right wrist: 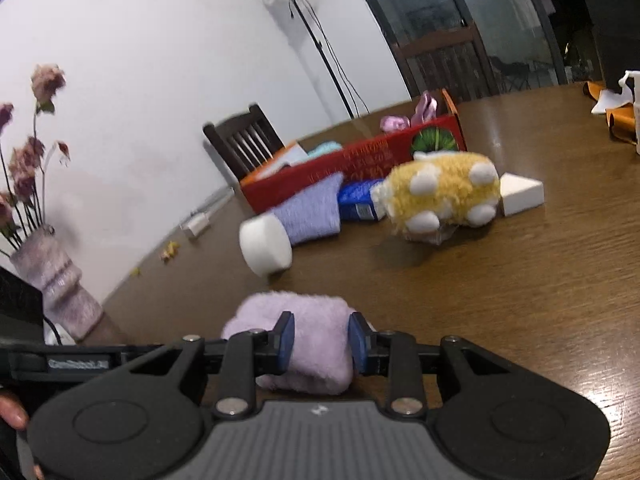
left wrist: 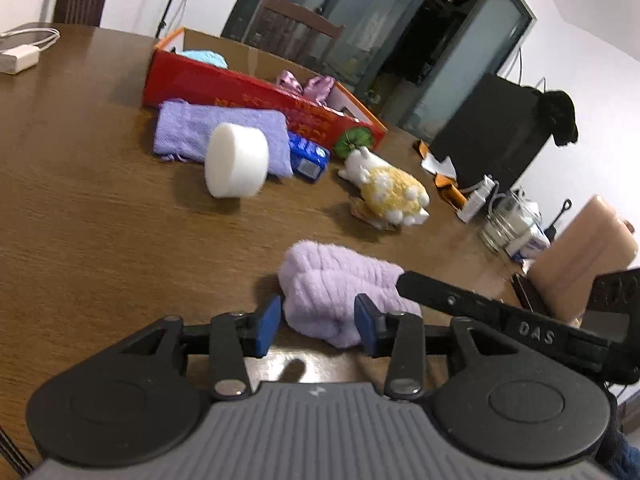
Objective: Organize soft objects
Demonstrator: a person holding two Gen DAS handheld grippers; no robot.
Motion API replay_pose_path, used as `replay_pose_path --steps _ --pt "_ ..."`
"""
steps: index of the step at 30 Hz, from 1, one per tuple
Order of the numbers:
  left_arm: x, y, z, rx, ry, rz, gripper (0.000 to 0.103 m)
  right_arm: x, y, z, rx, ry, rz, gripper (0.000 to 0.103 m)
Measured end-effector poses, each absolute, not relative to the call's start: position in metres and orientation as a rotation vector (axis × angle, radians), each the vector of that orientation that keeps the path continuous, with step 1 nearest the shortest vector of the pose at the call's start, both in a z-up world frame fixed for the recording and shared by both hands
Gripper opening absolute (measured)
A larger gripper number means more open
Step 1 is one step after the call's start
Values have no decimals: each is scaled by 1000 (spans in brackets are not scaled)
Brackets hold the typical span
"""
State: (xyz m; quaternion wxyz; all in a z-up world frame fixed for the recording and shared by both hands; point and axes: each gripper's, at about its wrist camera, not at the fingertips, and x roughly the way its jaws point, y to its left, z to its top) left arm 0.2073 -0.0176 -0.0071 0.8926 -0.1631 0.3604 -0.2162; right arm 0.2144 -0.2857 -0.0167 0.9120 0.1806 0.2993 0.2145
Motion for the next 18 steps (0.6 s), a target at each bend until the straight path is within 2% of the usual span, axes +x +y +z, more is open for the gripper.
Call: replay_pose_path --steps 2,5,7,8,10,11,13,18 --pt "211 -15 -6 -355 737 -418 52 218 -284 -18 365 621 433 32" --pt "220 -14 -6 -373 738 -421 51 224 -284 -23 383 654 415 32" --pt "225 -16 -10 -370 747 -429 43 227 -284 -29 403 669 412 33" --pt "225 -17 -11 -367 743 -420 42 229 -286 -31 418 678 415 34" --pt "225 -20 -12 -356 732 -443 28 232 -287 -34 433 683 421 34" --pt "226 -22 -11 -351 725 -460 27 233 -287 -33 432 684 425 33" --pt "228 -24 -5 -335 707 -467 25 237 -286 -31 426 683 435 24" --pt "253 -22 30 -337 623 -509 24 258 -282 2 367 612 467 20"
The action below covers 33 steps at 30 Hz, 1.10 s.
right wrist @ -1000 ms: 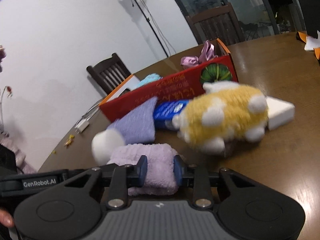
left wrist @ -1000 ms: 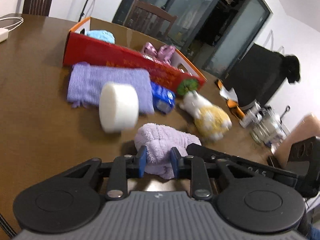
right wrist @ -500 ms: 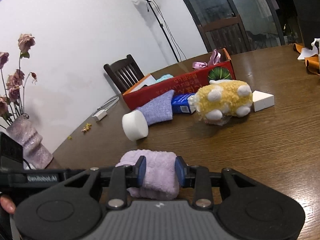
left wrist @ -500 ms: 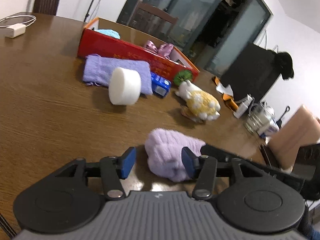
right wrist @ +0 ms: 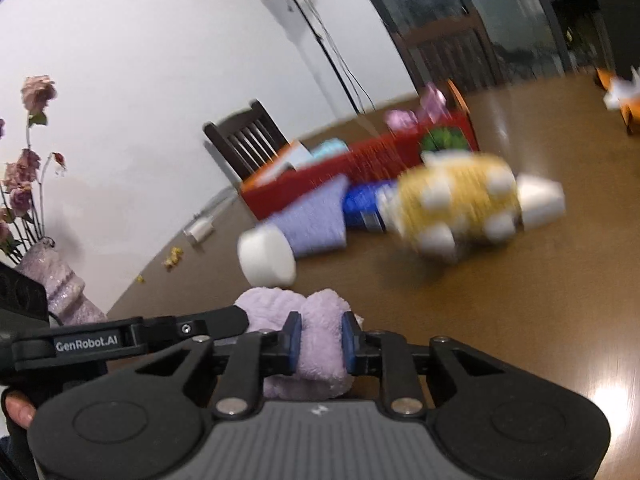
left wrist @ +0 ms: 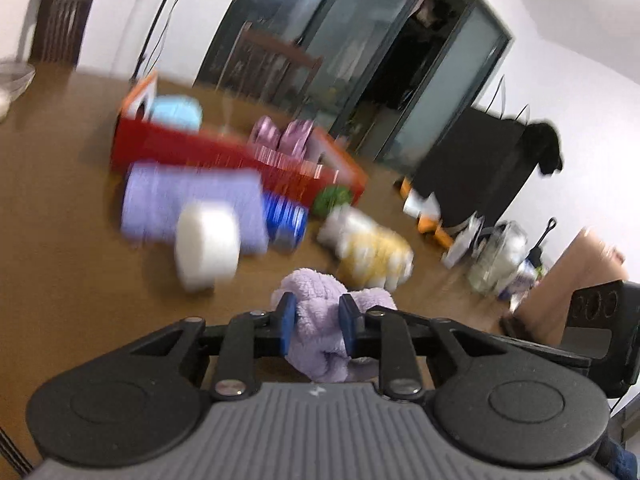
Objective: Organize soft objects
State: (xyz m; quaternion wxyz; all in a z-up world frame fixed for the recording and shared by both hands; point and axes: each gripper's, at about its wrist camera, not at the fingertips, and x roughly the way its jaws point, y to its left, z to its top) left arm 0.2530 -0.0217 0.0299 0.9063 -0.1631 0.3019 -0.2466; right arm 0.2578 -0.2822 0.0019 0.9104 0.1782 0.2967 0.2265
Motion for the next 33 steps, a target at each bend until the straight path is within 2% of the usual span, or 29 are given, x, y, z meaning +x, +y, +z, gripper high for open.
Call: replay_pose_path --steps 4,9,13,19,21,24,26,32,33 --pt "317 -15 74 -323 577 -519 24 315 -280 48 308 525 520 20" --pt "439 -12 107 -315 612 -501 24 441 -274 92 274 504 556 19" --pt "540 -12 98 -349 707 -424 24 550 -260 95 291 587 517 18" --pt "635 -19 55 -314 830 -325 24 666 -232 58 236 741 409 17" --pt "650 -24 43 -283 859 -302 24 684 -226 43 223 773 371 17" --pt "655 -27 35 -241 872 -271 31 698 -223 23 213 852 334 25" --pt "654 -26 36 -237 864 -277 34 697 -223 16 192 860 323 25" --pt "631 -25 63 -135 828 -282 40 680 -234 45 207 812 325 30" --pt "622 -26 71 -116 816 -272 41 674 -237 54 213 793 326 35"
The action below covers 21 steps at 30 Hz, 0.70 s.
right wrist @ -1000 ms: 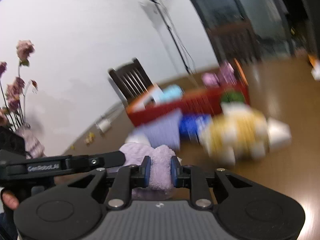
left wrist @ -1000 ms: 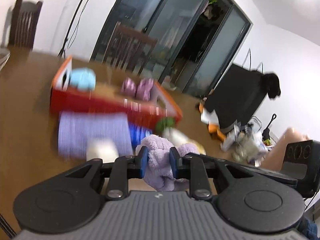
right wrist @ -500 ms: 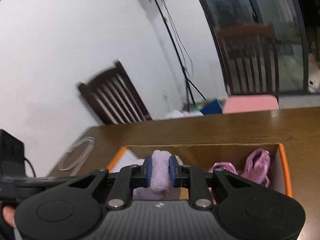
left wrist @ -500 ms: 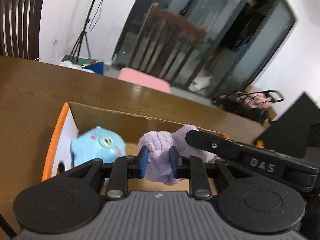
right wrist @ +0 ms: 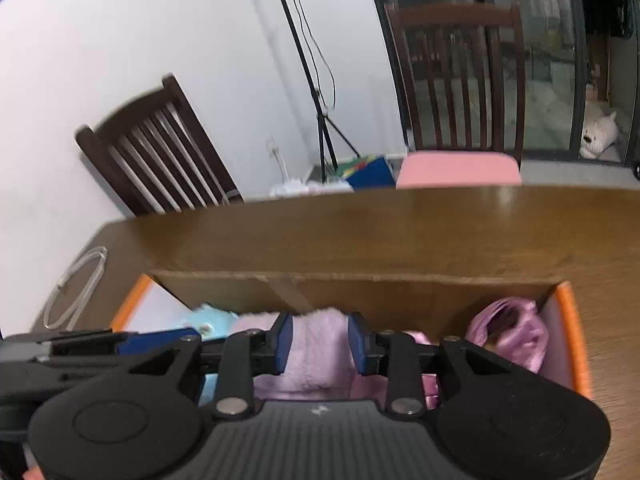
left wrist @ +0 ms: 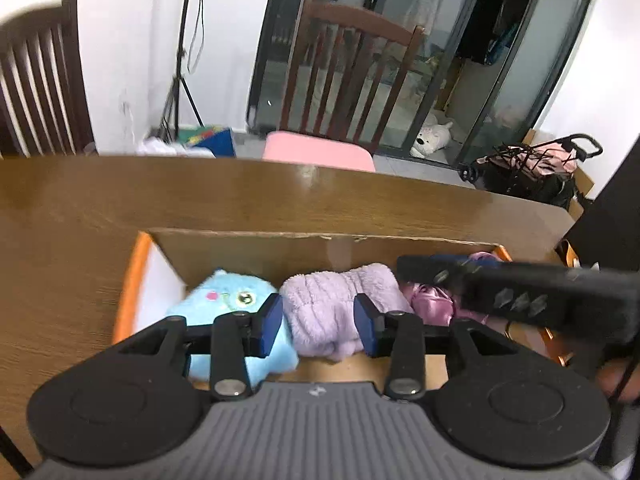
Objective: Organize soft objects
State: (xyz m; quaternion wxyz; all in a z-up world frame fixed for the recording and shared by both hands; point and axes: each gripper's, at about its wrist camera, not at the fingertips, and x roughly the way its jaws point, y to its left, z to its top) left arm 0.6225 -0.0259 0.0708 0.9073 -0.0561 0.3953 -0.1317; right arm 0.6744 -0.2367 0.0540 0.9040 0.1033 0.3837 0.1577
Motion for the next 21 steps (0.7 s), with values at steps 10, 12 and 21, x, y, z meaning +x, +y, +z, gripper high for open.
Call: replay_pose_path --steps 10,12,21 --pt "480 -19 156 27 649 -252 85 542 -282 163 80 618 338 57" --pt "451 -16 163 69 611 -235 86 506 -290 180 23 567 337 66" --pt "320 -16 185 108 417 -203 103 373 -320 213 -32 408 351 83"
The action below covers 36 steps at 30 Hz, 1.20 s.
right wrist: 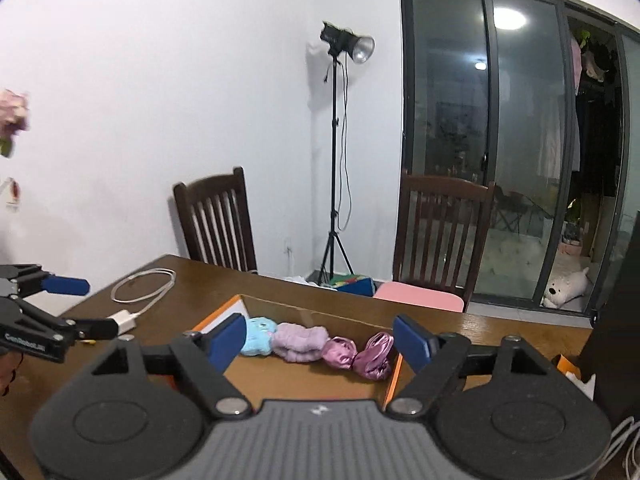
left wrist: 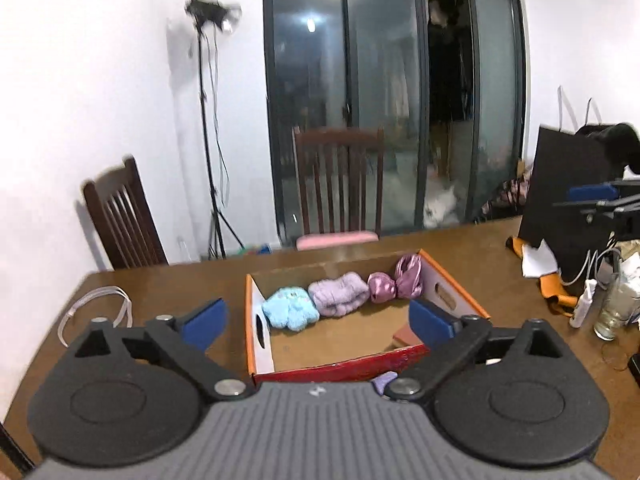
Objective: Organize soft objects
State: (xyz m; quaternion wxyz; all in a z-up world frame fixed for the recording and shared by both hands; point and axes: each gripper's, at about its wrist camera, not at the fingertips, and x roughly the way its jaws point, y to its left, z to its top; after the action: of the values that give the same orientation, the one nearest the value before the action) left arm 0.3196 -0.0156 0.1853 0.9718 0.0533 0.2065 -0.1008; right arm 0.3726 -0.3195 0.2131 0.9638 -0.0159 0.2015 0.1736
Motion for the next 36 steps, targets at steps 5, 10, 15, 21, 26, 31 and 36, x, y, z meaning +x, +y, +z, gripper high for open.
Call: replay_pose_path --steps 5,10,15,21,26,31,36 --pt "242 -21 165 109 281 -136 103 309 -328 194 -25 347 374 88" --pt "170 -25 122 66 221 -116 103 234 -337 150 -35 283 379 92" --pt "119 -32 70 26 319 -140 103 169 -349 91 -18 296 352 92" --pt "115 -46 50 28 420 -155 103 140 -353 42 -9 412 385 92" --pt "142 -69 45 -4 447 -206 103 147 -364 41 19 409 384 91" --pt "187 -109 41 -45 481 -333 103 187 -383 34 134 433 364 81" --pt "246 -139 33 -74 529 -367 84 248 -398 26 264 477 351 72"
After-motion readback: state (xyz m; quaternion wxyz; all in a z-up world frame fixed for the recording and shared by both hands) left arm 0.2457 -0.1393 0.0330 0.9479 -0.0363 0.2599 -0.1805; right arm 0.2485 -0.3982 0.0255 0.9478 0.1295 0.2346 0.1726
